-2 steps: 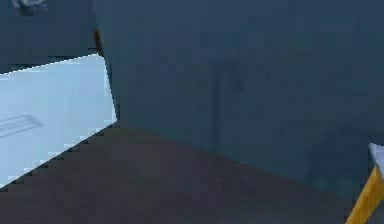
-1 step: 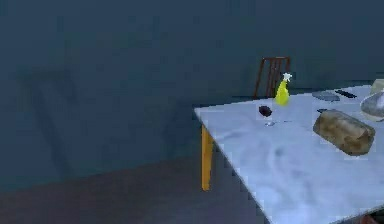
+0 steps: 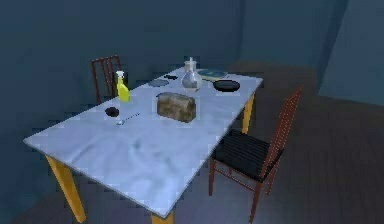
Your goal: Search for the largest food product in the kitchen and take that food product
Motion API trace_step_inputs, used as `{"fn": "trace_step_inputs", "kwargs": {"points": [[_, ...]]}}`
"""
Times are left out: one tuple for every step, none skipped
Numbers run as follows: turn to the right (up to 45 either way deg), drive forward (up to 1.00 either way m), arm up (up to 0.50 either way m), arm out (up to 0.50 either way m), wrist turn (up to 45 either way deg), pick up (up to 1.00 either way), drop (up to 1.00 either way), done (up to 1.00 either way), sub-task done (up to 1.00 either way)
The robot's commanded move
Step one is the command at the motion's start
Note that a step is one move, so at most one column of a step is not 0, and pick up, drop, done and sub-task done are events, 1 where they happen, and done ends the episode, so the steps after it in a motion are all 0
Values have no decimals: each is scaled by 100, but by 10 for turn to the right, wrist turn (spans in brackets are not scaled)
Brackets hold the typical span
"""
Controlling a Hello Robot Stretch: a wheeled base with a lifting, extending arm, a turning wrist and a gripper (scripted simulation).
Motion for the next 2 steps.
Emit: {"fn": "trace_step_inputs", "kwargs": {"points": [[210, 0, 0, 0, 0, 0, 0, 0, 0], [0, 80, 0, 0, 0, 0, 0, 0, 0]]}}
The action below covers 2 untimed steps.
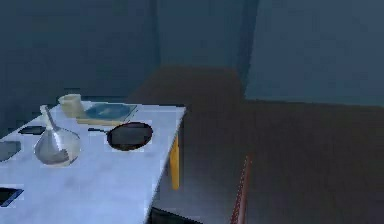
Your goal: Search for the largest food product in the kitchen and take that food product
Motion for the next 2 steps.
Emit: {"fn": "trace_step_inputs", "kwargs": {"points": [[-450, 0, 0, 0, 0, 0, 0, 0, 0], [-450, 0, 0, 0, 0, 0, 0, 0, 0]]}}
